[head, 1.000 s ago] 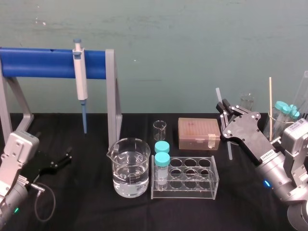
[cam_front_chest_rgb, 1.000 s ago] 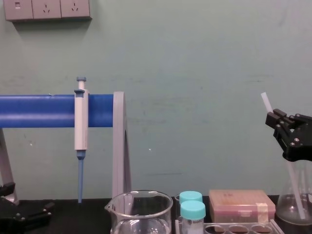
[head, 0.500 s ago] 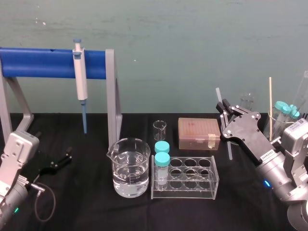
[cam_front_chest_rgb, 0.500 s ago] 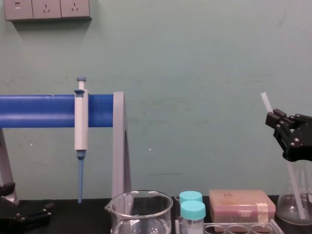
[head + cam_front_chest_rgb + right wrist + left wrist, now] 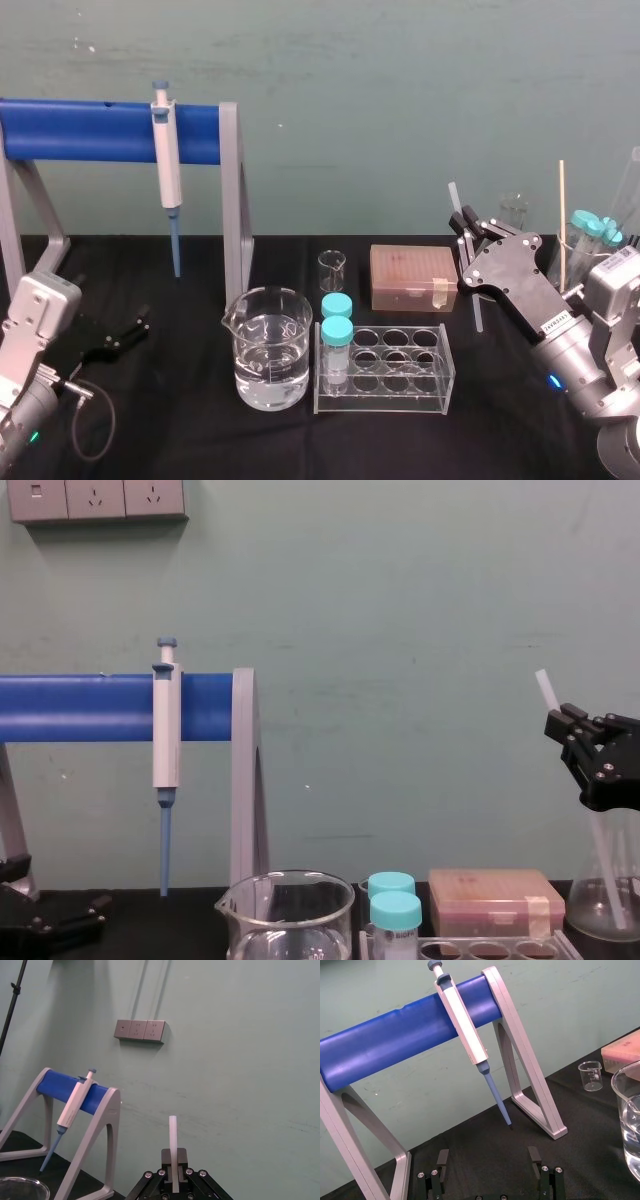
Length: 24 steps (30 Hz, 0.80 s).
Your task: Pick up the stirring rod with one hand, then place it down.
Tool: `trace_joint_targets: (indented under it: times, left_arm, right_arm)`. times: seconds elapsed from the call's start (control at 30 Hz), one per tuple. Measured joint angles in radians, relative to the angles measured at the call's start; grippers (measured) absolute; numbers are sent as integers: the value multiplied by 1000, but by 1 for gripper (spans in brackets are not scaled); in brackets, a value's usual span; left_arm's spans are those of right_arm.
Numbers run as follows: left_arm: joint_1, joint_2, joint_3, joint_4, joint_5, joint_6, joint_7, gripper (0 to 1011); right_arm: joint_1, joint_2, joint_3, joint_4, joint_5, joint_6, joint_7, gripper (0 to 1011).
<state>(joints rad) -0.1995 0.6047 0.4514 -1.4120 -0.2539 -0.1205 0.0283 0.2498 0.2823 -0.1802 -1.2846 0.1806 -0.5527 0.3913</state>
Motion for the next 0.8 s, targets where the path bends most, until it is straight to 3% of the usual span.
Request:
trace_joint_targets:
  times: [0.4,0.8]
  left_arm:
    - [0,0,0,0,0,0,0,1000]
    - [0,0,0,0,0,0,0,1000]
  right_arm:
    - [6,-3,-2,7,1,-1,33,60]
    - [50,-8,-33,55,14,-27,95,60]
